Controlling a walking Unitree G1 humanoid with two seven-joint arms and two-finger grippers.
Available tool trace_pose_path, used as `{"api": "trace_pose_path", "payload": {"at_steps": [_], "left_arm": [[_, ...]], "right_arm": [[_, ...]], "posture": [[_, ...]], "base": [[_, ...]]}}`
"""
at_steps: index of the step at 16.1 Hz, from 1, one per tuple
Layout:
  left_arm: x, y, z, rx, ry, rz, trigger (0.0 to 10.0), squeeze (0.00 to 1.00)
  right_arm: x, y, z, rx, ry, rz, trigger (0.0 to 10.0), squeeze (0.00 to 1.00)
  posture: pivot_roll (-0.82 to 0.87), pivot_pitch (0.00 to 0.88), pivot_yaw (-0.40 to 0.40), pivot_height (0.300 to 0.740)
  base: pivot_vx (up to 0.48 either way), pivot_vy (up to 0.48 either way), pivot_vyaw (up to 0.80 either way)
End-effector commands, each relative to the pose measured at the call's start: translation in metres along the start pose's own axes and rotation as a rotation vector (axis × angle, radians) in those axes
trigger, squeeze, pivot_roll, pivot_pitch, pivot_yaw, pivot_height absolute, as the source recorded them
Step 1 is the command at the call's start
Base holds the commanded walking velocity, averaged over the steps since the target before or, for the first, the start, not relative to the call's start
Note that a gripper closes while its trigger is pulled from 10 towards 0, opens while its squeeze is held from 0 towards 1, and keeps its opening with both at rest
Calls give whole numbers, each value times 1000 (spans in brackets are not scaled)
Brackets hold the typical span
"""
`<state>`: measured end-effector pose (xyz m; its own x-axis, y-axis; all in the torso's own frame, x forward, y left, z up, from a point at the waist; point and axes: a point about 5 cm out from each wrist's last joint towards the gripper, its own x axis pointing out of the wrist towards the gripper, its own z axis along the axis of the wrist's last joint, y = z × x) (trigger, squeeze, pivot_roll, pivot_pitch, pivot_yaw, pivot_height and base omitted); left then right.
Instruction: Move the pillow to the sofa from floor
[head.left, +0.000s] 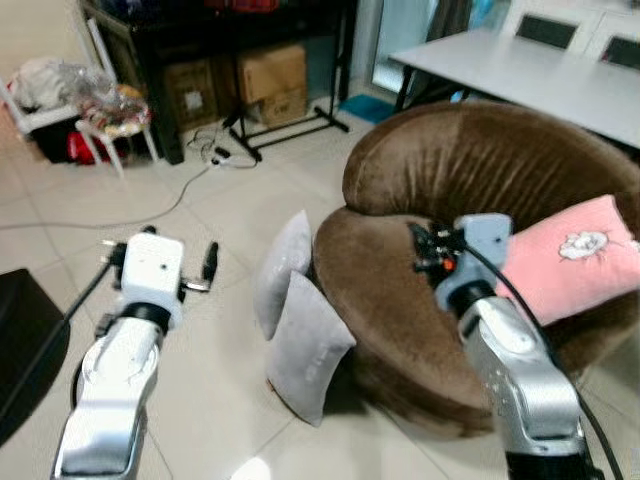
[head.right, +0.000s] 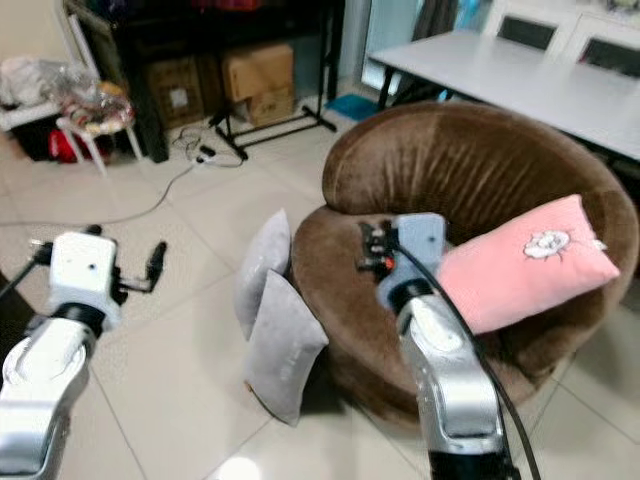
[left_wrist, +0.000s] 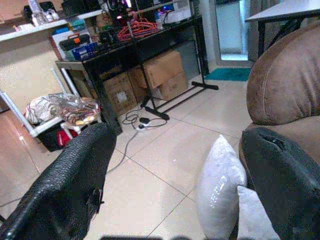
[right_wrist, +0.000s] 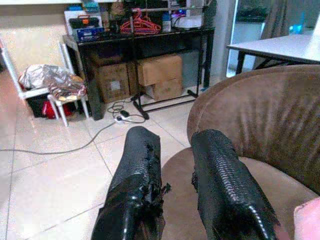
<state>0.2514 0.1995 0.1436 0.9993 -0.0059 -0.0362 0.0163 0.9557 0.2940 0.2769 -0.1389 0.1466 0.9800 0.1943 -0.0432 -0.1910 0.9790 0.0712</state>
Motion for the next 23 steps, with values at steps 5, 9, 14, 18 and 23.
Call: {"api": "trace_pose_path", "payload": {"at_steps": [5,9,14,18,23], "left_arm": [[2,-6,4,-29,-20,-16,10000,0],[3,-7,3,-8,-10,-23,10000,0],[1,-8,3,-29,-20,-33,10000,0],[0,-8,3,-36,-19,-39,10000,0],[-2,-7,0,-34,-11,-40,10000,0]], "right_arm": [[-1,-11,2,17,14,-77,10000,0],[-1,-12,-3,14,35,-101,10000,0],[-2,-4,-4,-42,50,-7,10000,0],[-3,-5,-6,-41,54,-31,10000,0],[-3,0,-6,-76,49,30,10000,0]], "posture": [[-139,0,5,740],[-136,0,1,740],[-135,0,-2,740],[-136,0,-2,740],[-126,0,-8,740]], "base": [[0,164,-260],[0,0,0],[157,0,320],[272,0,400],[274,0,276]]}}
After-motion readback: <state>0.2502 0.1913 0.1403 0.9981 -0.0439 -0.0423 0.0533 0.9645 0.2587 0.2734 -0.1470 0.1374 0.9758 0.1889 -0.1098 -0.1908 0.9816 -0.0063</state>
